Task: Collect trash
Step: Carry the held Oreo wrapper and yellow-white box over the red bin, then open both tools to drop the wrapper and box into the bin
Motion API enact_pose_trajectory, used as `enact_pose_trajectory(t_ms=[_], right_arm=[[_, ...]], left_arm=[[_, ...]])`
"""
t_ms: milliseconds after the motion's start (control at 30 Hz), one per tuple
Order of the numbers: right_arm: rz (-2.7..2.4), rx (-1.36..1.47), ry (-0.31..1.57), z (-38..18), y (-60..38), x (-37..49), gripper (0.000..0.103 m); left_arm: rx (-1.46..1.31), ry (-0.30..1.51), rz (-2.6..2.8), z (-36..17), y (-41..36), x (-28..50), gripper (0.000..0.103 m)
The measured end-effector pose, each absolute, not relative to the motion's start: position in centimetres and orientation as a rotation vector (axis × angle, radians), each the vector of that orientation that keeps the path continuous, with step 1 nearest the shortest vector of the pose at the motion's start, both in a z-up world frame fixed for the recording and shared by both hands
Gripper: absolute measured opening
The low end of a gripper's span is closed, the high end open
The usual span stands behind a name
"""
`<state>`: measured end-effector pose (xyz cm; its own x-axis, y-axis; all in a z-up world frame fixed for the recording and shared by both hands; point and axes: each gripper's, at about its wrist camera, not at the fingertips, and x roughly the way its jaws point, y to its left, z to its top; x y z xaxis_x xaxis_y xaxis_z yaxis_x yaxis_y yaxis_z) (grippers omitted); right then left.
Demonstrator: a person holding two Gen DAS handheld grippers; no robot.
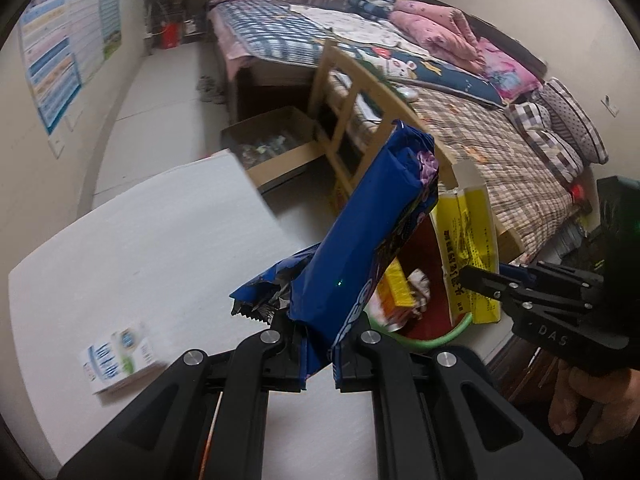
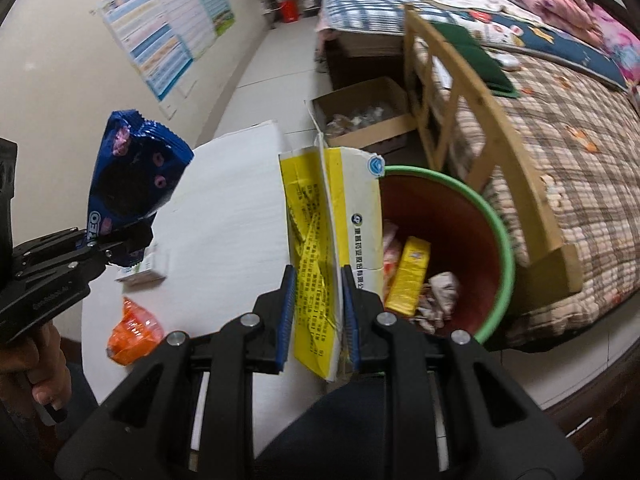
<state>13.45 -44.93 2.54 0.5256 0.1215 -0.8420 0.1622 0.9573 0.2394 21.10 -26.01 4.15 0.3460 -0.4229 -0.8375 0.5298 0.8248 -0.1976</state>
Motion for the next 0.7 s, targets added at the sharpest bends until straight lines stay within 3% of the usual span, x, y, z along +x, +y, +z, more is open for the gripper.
enact_pose_trajectory(t_ms=[700], right_arm=[[-0.09, 0.412, 1.048, -1.9, -53.4, 13.5, 0.022]], left_arm=[[0.155, 1.137, -0.723, 0.5, -37.7, 22.8, 0.011]])
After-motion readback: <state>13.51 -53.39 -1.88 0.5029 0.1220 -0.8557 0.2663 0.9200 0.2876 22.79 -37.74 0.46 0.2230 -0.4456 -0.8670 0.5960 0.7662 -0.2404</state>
